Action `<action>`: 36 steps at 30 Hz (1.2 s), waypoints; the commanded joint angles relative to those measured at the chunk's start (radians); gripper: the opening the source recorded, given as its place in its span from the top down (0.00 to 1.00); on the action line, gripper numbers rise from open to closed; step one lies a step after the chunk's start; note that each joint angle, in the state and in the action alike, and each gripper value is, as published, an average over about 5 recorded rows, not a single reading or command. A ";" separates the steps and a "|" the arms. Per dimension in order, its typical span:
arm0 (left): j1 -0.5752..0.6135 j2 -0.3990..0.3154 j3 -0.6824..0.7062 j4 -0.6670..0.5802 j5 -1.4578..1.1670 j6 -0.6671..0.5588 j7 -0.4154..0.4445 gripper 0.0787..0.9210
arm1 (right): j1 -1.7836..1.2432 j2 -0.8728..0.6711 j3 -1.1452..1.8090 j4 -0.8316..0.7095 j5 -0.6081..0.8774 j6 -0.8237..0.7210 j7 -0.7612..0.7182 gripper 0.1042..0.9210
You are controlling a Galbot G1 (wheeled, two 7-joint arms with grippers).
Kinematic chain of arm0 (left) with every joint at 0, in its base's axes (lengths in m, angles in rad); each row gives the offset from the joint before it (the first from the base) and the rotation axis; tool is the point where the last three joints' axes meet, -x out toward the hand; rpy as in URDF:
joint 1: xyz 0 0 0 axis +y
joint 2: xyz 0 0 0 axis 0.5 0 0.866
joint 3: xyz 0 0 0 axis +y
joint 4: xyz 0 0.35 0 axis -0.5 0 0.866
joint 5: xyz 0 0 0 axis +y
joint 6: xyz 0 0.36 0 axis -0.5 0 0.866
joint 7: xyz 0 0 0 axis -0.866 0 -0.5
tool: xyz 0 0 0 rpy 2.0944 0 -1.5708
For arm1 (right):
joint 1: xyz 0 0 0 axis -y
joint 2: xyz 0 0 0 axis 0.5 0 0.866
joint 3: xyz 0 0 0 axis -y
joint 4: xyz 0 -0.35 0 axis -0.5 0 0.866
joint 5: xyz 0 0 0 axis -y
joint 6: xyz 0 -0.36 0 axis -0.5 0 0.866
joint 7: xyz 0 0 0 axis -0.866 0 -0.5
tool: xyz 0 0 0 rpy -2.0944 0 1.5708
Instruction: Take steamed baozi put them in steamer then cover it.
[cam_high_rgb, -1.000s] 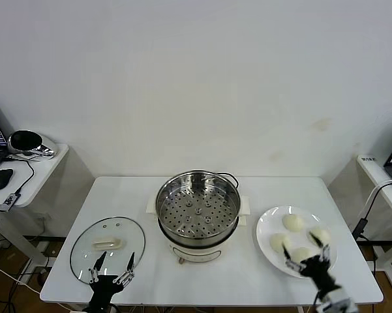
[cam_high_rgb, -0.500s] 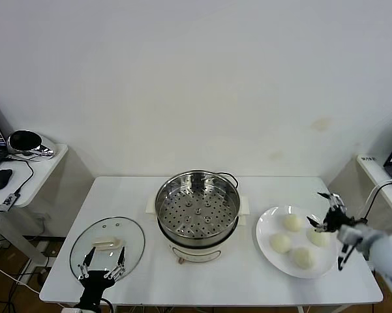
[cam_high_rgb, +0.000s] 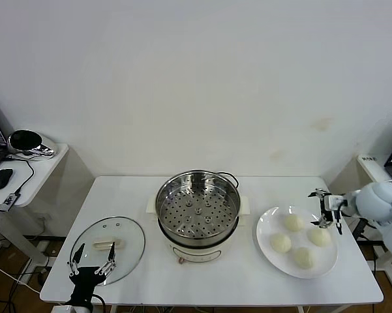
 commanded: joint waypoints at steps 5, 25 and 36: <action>-0.005 0.009 -0.014 0.006 0.002 0.003 0.000 0.12 | 0.289 0.054 -0.363 -0.222 0.043 -0.018 -0.116 0.12; -0.005 0.017 -0.013 0.013 0.023 -0.005 0.012 0.12 | 0.315 0.252 -0.396 -0.403 0.039 -0.031 -0.047 0.12; 0.001 0.013 -0.013 0.017 0.022 -0.006 0.012 0.12 | 0.302 0.256 -0.398 -0.410 0.014 -0.041 -0.051 0.22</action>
